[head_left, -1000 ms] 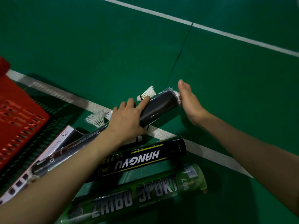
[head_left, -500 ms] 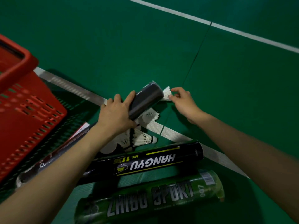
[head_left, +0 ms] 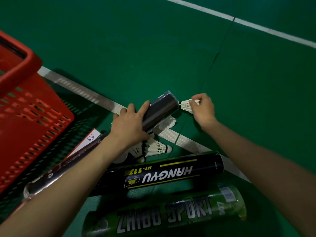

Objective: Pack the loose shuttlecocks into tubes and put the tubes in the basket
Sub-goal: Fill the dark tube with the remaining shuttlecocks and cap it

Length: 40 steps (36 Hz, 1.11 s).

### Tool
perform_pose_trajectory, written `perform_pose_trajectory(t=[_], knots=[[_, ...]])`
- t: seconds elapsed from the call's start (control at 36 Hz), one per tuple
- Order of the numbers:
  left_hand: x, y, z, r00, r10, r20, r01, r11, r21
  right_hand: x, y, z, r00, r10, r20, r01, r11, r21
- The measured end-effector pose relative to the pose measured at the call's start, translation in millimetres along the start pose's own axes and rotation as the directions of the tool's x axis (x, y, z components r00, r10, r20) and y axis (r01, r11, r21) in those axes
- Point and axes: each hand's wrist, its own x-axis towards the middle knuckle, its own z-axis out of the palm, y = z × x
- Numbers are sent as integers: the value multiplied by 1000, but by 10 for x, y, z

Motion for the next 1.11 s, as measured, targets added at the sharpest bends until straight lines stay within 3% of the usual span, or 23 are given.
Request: perform_pose_trajectory(t=[0.22, 0.33, 0.53, 0.78, 0.92, 1.11], knots=[[-36, 166, -11, 998, 54, -25, -53, 998, 28, -5, -54, -284, 982, -36, -183, 71, 980, 188], [-70, 265, -36, 996, 86, -17, -85, 995, 44, -65, -136, -408, 977, -65, -204, 118, 958, 260], [-139, 408, -74, 989, 142, -26, -142, 990, 6, -303, -200, -486, 995, -97, -33, 103, 951, 292], [-220, 397, -143, 975, 221, -32, -222, 975, -17, -412, -227, -537, 995, -74, 63, 53, 957, 285], [-221, 311, -159, 980, 196, -42, -197, 979, -45, -477, -353, -494, 992, -94, 80, 62, 938, 341], [-202, 181, -210, 983, 164, -84, -169, 984, -55, -482, -467, -286, 956, -88, 281, -38, 909, 415]])
